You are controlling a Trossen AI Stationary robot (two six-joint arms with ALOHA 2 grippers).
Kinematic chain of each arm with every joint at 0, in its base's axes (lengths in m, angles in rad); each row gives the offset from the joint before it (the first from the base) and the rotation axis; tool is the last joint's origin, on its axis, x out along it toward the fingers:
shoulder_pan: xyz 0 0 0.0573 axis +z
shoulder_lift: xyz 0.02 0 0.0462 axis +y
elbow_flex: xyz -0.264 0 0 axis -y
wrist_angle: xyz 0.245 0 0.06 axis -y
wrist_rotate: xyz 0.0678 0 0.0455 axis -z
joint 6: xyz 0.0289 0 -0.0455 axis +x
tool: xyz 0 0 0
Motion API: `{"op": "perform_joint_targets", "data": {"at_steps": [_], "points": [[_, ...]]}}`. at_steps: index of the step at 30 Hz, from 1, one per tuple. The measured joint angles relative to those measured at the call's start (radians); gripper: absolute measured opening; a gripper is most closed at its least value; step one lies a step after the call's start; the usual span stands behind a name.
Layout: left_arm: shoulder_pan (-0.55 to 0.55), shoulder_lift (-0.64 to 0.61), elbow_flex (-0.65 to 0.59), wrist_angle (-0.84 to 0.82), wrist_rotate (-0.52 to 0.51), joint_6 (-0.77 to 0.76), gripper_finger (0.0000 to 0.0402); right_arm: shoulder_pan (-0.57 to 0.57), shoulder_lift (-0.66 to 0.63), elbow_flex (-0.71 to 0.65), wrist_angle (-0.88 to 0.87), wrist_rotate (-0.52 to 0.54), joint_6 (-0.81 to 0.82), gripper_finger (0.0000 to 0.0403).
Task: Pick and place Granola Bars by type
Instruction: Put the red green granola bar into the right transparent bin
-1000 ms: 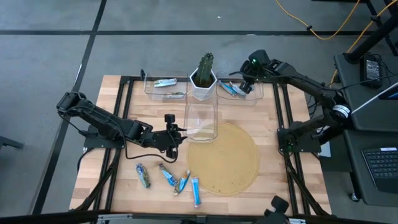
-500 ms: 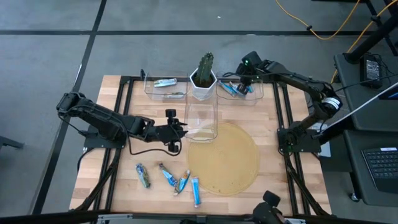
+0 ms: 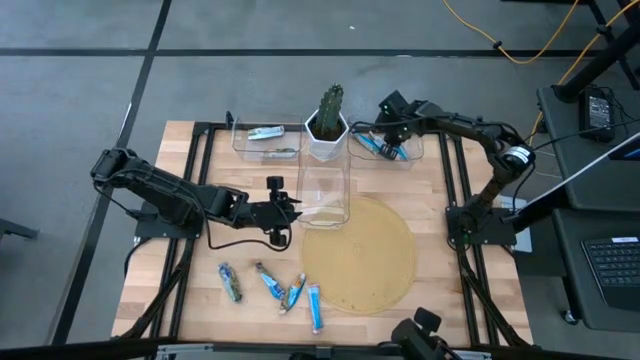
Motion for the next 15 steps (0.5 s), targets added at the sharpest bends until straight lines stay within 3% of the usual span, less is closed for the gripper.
{"op": "perform_joint_targets", "data": {"at_steps": [15], "points": [[0.000, 0.000, 0.000, -0.004, 0.000, -0.017, 0.0132, 0.000, 0.098, 0.000, 0.025, 0.002, -0.026, 0.0046]]}}
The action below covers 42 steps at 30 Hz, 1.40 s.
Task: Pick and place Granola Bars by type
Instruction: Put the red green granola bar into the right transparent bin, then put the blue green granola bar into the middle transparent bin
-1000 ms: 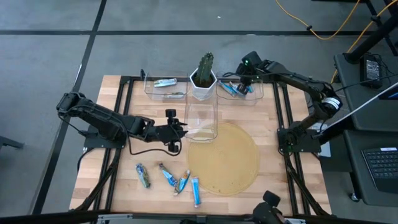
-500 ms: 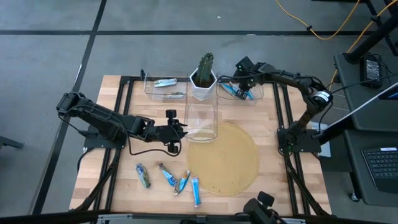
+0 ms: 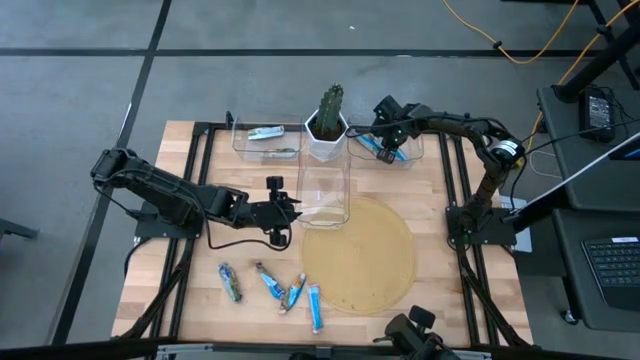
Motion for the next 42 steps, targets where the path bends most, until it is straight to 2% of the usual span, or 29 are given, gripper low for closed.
{"op": "perform_joint_targets", "data": {"at_steps": [12, 15, 22, 28, 34, 42], "points": [[0.000, 0.000, 0.000, -0.007, 0.045, -0.011, 0.0132, 0.000, 0.000, 0.000, 0.005, 0.026, -0.027, 0.0054], [0.000, 0.000, 0.000, -0.008, 0.045, -0.011, 0.0132, 0.000, 0.000, 0.000, 0.005, 0.071, -0.027, 0.0076], [0.000, 0.000, 0.000, -0.018, 0.045, -0.013, 0.0132, 0.000, 0.000, 0.000, 0.004, 0.104, -0.022, 0.0143], [0.000, 0.000, 0.000, -0.019, 0.045, -0.013, 0.0132, 0.000, -0.011, 0.000, -0.011, 0.105, -0.020, 0.0167], [0.000, 0.000, 0.000, -0.019, 0.045, -0.013, 0.0132, 0.001, -0.095, 0.000, -0.031, 0.113, 0.004, 0.0168], [-0.004, 0.000, 0.000, -0.023, 0.042, -0.013, 0.0132, 0.057, -0.295, 0.000, -0.117, 0.115, 0.047, 0.0168]]}}
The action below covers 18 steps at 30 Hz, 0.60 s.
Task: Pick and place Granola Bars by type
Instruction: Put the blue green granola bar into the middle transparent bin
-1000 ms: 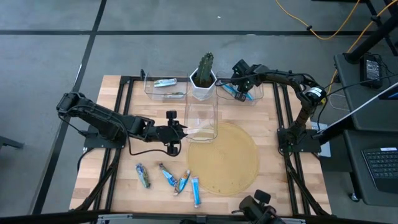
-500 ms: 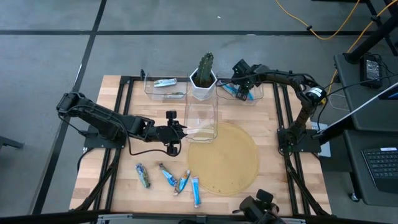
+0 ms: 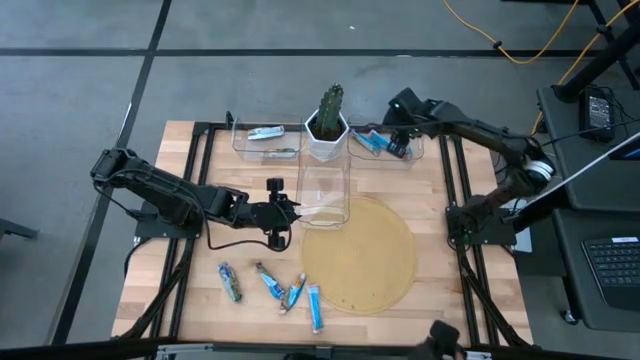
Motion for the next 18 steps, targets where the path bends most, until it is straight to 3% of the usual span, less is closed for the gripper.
{"op": "perform_joint_targets", "data": {"at_steps": [8, 18], "points": [[-0.050, -0.027, 0.000, -0.059, -0.003, -0.064, 0.0132, 0.179, -0.211, 0.000, -0.066, -0.003, 0.090, 0.0168], [-0.181, -0.047, 0.000, -0.124, 0.010, -0.155, 0.0132, 0.584, -0.381, -0.116, 0.000, -0.013, 0.245, 0.0168]]}}
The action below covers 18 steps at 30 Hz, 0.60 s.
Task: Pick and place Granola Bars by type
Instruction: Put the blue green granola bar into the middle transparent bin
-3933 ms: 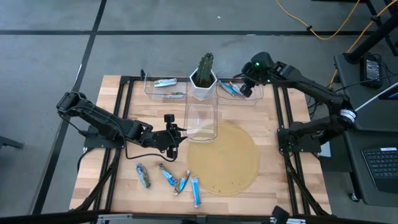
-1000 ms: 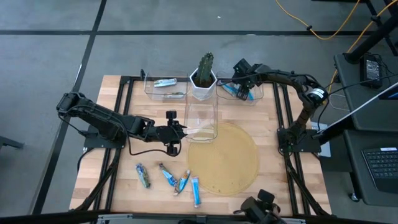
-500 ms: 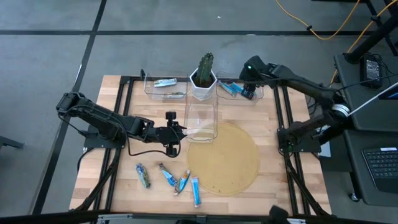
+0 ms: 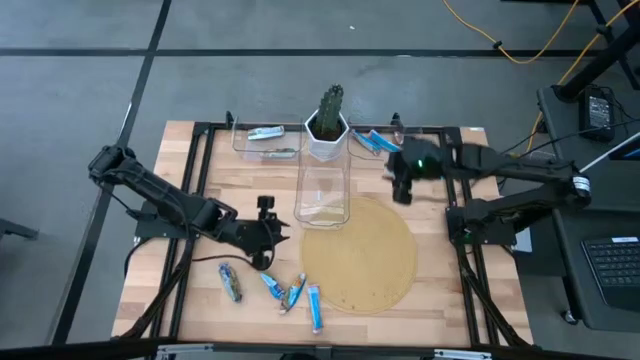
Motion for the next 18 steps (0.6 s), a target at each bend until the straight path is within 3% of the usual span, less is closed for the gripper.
{"op": "perform_joint_targets", "data": {"at_steps": [6, 11, 18], "points": [[-0.103, 0.000, 0.000, -0.069, 0.001, -0.106, 0.0132, 0.253, -0.026, -0.122, 0.196, 0.011, 0.125, 0.0168], [-0.173, 0.000, 0.000, -0.129, 0.029, -0.222, 0.0132, 0.444, -0.002, -0.179, 0.388, 0.119, 0.159, 0.0168], [-0.233, 0.000, -0.012, -0.164, 0.070, -0.339, 0.0132, 0.618, 0.071, -0.228, 0.645, 0.216, 0.154, 0.0168]]}}
